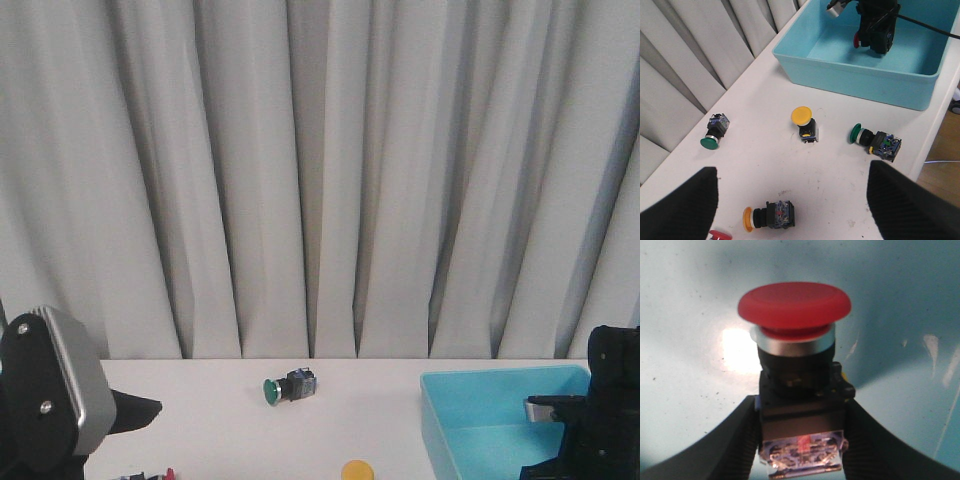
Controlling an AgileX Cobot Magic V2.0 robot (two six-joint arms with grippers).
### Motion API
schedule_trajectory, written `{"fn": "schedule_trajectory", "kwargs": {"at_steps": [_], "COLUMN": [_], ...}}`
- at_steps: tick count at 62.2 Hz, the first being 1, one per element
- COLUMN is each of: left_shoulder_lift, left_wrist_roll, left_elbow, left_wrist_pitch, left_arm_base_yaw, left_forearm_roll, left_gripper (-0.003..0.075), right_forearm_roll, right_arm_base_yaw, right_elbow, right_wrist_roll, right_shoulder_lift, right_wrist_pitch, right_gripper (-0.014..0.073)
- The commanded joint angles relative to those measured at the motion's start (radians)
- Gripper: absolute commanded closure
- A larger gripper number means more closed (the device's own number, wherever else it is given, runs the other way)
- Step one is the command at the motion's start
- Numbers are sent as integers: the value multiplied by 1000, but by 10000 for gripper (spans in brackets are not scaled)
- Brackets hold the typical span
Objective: Pick red and yellow buttons and place in box
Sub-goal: 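Carry the red button over the blue box and release it with the right gripper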
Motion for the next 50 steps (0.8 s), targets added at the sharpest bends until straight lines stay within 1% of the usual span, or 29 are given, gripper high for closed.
{"fn": "schedule_trajectory", "kwargs": {"at_steps": [1,9,17,34,45,50], "left_shoulder_lift": [-9,-9,-9,-9,-9,-9], "left_wrist_roll": [-8,-8,-8,-8,-8,-8], "left_elbow": [-32,-32,-32,-32,-32,-32], "left_wrist_pitch": [-66,-66,-66,-66,-67,-67], "left_arm_base_yaw": [-2,-2,-2,-2,-2,-2], "left_forearm_roll": [-21,-21,-21,-21,-21,-21], "left_gripper": [134,134,134,134,134,134], "right_forearm_roll": [-5,-4,-4,0,10,30], "right_arm_base_yaw": [-5,-5,-5,-5,-4,-4], "right_elbow": [-28,-28,-28,-44,-46,-46], "right_wrist_roll": [0,0,0,-12,-12,-12], "right_shoulder_lift": [-55,-55,-55,-73,-176,-256], "right_wrist_pitch": [8,9,8,46,34,17], "right_gripper": [254,176,134,137,137,137]}}
